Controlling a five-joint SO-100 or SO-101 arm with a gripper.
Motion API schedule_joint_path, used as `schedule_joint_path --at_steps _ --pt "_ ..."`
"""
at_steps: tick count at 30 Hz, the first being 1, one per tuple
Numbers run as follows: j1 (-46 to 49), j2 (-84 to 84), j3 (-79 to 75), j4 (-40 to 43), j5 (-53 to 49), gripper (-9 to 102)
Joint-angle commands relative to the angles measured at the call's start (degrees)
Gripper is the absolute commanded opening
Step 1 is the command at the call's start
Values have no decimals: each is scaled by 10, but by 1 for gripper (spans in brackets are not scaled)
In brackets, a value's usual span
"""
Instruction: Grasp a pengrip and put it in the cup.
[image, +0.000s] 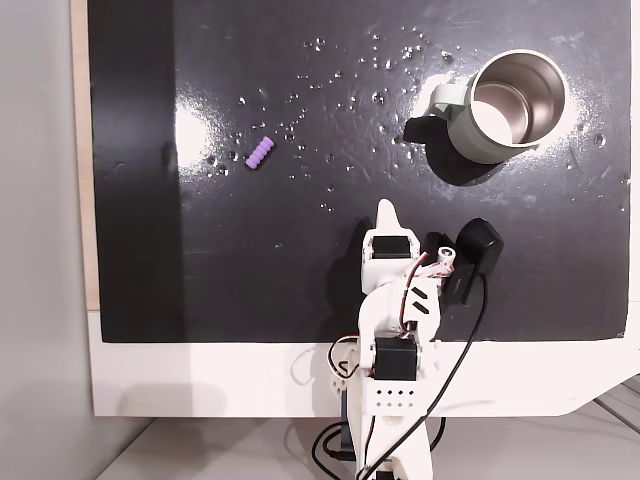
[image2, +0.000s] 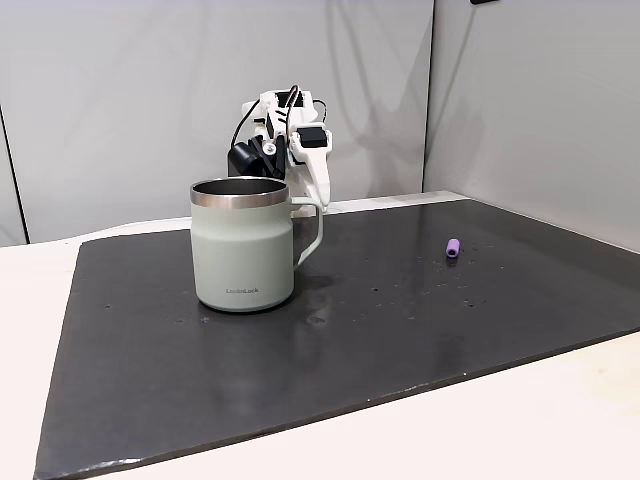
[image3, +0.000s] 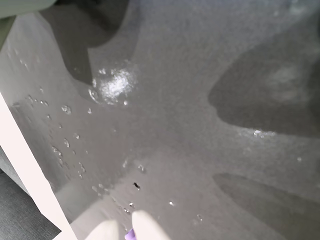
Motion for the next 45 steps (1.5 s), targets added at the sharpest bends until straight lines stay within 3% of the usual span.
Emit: schedule_joint_path --at_steps 1,9,13,23,28,45 --pt "-4 5 -3 -14 -8 0" --pt "-9 5 -11 -13 -22 0" --pt "-5 -18 -89 -8 -66 0" --pt "-86 -450 -471 15 -47 0" --pt "-130 -642 -663 76 -48 0" --pt "-246 -958 -974 216 -15 0"
